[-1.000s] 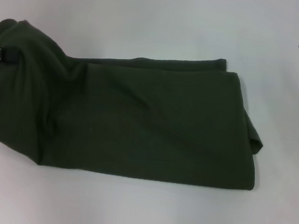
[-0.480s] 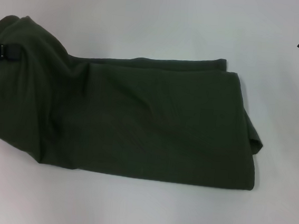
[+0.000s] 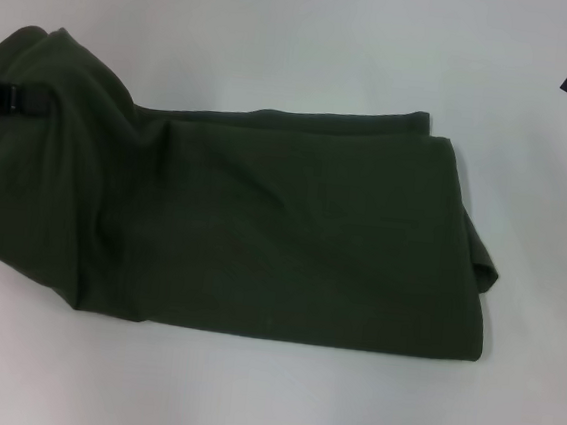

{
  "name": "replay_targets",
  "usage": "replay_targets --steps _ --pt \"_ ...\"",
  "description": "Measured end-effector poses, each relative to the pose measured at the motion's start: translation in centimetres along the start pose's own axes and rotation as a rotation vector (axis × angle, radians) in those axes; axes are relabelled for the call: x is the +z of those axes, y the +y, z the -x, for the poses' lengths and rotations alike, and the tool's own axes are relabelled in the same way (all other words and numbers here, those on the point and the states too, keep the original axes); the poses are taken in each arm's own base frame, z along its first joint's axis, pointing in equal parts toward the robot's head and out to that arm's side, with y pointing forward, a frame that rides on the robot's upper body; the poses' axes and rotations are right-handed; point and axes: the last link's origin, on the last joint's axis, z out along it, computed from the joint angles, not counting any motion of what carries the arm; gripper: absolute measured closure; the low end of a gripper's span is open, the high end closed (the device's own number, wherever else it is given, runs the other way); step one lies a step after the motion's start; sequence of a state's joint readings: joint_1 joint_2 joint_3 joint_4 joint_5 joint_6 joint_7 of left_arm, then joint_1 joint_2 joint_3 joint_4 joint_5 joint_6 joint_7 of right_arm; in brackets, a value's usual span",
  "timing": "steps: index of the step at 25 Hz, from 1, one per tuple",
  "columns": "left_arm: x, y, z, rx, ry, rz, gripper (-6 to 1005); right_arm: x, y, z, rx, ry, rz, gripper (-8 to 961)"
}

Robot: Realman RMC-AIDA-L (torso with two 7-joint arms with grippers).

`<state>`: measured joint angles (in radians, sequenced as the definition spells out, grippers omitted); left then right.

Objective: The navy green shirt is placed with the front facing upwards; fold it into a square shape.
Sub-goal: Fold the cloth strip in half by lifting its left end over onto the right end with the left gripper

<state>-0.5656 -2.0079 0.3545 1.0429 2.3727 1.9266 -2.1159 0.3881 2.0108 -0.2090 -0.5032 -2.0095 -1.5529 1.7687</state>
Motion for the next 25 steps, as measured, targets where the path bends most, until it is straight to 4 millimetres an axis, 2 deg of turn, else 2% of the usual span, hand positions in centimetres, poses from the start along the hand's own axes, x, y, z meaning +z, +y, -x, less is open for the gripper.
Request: replay_targets --steps 25 --pt "1.4 1.4 -1.9 0.006 0.006 0.042 953 0.1 0.1 0.3 -0.020 0.030 0.006 24"
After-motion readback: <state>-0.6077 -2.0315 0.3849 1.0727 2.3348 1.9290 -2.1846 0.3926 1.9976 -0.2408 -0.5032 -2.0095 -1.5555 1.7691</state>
